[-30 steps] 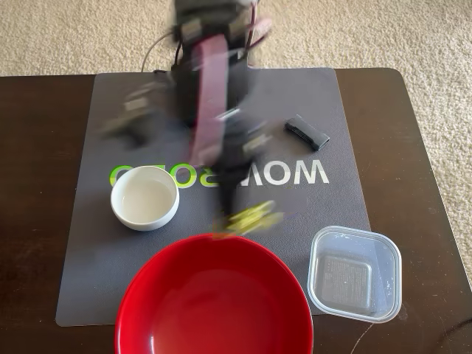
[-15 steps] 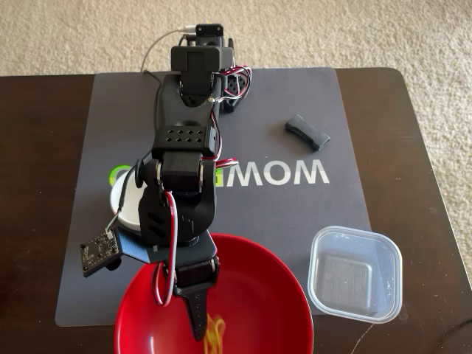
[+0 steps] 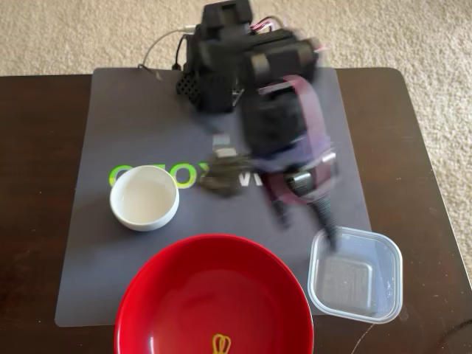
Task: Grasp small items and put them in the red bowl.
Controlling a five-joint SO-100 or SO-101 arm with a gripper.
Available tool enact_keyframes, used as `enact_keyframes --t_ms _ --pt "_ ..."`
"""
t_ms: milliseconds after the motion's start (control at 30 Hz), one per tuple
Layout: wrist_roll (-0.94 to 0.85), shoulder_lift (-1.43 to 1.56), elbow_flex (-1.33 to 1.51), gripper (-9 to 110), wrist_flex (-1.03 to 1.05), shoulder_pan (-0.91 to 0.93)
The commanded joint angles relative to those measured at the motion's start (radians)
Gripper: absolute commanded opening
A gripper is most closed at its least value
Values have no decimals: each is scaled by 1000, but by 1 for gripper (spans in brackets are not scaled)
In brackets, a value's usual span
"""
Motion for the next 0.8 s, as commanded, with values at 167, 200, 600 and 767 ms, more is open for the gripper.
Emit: enact_keyframes --t_ms 167,200,600,767 --pt "67 -235 2 29 15 -32" --pt "75 -262 2 29 15 -23" --pt "81 -453 -89 0 14 -29" --pt "6 -333 -83 0 17 -35"
